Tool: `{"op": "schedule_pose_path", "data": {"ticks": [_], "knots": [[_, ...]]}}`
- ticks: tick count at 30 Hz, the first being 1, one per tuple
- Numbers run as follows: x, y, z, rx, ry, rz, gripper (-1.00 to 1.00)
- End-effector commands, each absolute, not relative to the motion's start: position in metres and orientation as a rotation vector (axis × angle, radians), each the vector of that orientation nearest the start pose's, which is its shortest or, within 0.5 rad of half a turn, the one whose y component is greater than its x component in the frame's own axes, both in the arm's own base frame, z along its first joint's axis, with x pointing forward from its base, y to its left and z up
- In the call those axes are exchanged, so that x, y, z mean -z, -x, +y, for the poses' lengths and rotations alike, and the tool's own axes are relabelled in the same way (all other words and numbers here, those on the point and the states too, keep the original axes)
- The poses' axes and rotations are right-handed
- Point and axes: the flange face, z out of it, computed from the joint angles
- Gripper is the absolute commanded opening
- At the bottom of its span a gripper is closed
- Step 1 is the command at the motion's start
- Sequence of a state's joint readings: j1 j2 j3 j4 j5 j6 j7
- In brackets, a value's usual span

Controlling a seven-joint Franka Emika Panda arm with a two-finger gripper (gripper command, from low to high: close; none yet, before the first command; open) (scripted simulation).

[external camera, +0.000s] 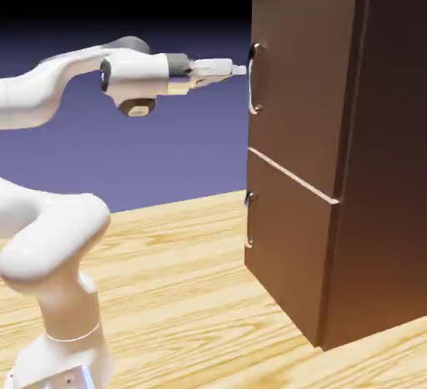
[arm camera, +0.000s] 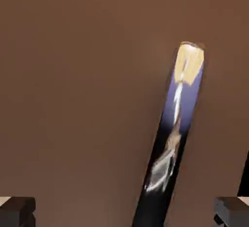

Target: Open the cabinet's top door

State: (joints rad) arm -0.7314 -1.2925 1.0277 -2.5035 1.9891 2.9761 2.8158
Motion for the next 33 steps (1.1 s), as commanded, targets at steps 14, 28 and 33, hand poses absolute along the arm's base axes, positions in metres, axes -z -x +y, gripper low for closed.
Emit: {"op": "schedule_pose_path", "data": {"ticks": [14,28,33], "knots": [[-0.571,-0.360,0.160,-0.604,-0.622,1.478,-1.00],[-0.571,-0.272,0.101,-0.848,-0.389,1.589,-1.00],[-0.571,-0.241,0.067,-0.953,-0.282,1.630,-1.00]]}}
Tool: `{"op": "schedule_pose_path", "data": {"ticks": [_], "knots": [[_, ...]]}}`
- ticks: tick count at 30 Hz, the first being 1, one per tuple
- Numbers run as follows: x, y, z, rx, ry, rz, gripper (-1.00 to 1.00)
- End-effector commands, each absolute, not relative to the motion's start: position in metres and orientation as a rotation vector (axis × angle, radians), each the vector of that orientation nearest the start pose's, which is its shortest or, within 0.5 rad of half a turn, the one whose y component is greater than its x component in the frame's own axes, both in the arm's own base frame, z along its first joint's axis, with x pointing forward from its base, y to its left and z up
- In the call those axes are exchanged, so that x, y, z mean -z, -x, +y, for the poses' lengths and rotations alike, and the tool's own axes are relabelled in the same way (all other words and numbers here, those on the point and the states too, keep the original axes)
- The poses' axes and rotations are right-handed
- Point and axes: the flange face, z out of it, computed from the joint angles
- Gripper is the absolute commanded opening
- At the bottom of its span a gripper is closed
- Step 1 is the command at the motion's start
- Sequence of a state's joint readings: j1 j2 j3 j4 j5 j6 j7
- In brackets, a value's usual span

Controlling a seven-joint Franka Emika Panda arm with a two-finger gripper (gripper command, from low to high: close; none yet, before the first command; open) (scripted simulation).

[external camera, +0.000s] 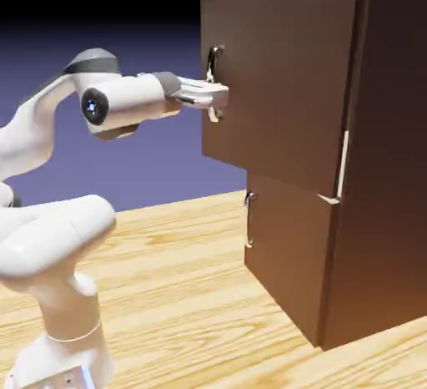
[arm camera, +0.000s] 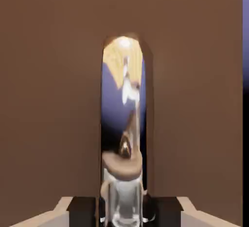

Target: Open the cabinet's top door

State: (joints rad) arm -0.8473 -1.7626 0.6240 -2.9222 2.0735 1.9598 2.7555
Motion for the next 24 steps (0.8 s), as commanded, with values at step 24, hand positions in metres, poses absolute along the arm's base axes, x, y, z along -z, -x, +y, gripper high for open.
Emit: {"op": "schedule_pose_path", "data": {"ticks": [24], "knots": [[-0.571,-0.171,-0.090,-1.337,0.152,1.738,-1.00]]}}
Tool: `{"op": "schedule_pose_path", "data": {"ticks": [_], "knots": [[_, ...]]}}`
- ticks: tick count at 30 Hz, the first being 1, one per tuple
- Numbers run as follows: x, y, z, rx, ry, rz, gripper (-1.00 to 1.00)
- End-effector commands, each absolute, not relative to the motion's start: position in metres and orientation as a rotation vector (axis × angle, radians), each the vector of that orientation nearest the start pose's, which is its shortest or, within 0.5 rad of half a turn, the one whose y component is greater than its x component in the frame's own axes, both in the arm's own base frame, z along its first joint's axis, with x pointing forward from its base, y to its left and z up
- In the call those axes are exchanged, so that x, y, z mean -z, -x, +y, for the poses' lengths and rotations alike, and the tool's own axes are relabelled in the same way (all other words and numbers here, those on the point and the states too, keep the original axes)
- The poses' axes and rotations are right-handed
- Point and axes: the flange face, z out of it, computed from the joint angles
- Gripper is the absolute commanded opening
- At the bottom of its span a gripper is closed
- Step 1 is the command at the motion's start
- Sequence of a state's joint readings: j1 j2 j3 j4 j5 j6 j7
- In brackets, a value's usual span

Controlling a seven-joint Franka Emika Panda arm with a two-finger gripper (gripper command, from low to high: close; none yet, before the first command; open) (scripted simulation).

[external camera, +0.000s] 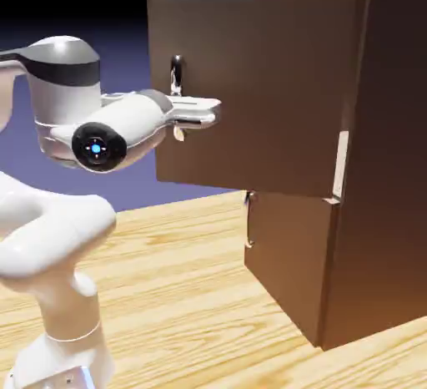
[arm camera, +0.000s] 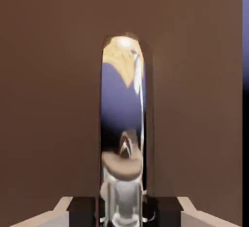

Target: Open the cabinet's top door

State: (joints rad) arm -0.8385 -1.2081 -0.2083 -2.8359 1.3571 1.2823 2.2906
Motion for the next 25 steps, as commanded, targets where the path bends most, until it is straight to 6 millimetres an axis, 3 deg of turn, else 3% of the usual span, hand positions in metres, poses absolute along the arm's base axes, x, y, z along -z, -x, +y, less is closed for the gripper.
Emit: {"op": "schedule_pose_path", "data": {"ticks": [1,12,24,25], "knots": [[-0.571,-0.170,-0.098,-1.353,0.173,1.741,-1.00],[-0.571,-0.169,-0.186,-1.540,0.414,1.764,-1.00],[-0.571,-0.192,-0.273,-1.724,0.675,1.763,-1.00],[-0.571,-0.192,-0.273,-1.724,0.675,1.763,1.00]]}}
